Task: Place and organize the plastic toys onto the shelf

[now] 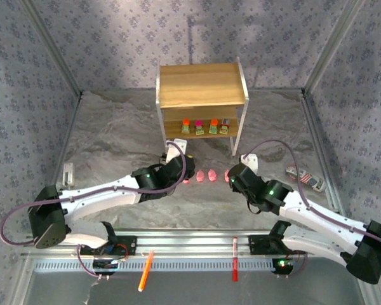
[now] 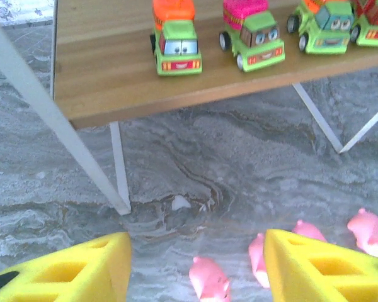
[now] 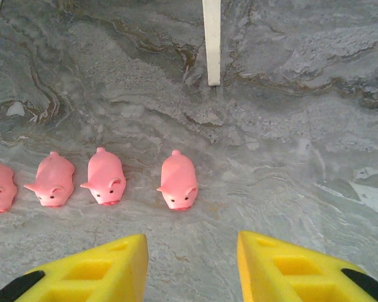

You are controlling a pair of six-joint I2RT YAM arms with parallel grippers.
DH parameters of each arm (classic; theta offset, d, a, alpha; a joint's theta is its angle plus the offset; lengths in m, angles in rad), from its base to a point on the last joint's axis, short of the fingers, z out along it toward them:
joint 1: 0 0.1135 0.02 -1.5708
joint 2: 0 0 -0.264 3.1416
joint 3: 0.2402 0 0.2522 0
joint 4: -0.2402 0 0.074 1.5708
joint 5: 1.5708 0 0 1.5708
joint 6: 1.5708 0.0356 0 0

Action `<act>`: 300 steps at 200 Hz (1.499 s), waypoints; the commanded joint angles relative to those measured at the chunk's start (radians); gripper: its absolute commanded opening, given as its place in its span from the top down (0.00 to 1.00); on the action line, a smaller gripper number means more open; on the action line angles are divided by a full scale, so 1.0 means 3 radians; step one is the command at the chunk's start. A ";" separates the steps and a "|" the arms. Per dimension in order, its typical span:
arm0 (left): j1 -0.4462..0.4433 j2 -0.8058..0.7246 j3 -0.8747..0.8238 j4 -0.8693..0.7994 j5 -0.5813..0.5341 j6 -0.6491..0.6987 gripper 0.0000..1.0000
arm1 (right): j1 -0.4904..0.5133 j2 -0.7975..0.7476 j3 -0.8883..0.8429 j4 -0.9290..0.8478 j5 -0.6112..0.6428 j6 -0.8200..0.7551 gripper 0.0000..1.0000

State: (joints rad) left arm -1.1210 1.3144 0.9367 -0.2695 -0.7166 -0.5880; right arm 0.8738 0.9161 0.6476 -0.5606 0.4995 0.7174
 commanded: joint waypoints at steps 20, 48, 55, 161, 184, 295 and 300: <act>-0.0151 -0.0164 -0.0216 -0.0022 -0.0130 -0.0044 0.42 | -0.0151 0.0189 -0.0111 0.0256 -0.0235 -0.0058 0.57; -0.0246 -0.0173 -0.0351 -0.0027 -0.0132 -0.0134 0.42 | -0.0209 0.0368 -0.0119 0.0392 -0.0350 -0.0095 0.57; -0.0270 -0.0178 -0.0377 -0.0027 -0.0127 -0.0164 0.42 | -0.0220 0.0415 -0.0118 0.0417 -0.0376 -0.0106 0.57; -0.0430 -0.0173 -0.0609 -0.0012 -0.0132 -0.0453 0.42 | -0.0317 0.0973 -0.0164 0.0829 -0.0561 -0.0161 0.48; -0.0451 -0.0163 -0.0622 -0.0029 -0.0137 -0.0472 0.41 | -0.0345 0.1076 -0.0159 0.0890 -0.0584 -0.0188 0.48; -0.0464 -0.0169 -0.0673 0.0011 -0.0101 -0.0528 0.41 | -0.0531 0.1495 -0.0104 0.1125 -0.0678 -0.0268 0.49; -0.0466 -0.0168 -0.0674 0.0013 -0.0098 -0.0528 0.41 | -0.0537 0.1514 -0.0099 0.1133 -0.0679 -0.0370 0.49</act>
State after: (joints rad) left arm -1.2526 1.2835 0.7464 -0.2722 -0.7303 -0.7277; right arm 0.7235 1.3472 0.6044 -0.2367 0.3054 0.6533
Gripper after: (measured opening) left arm 0.589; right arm 0.513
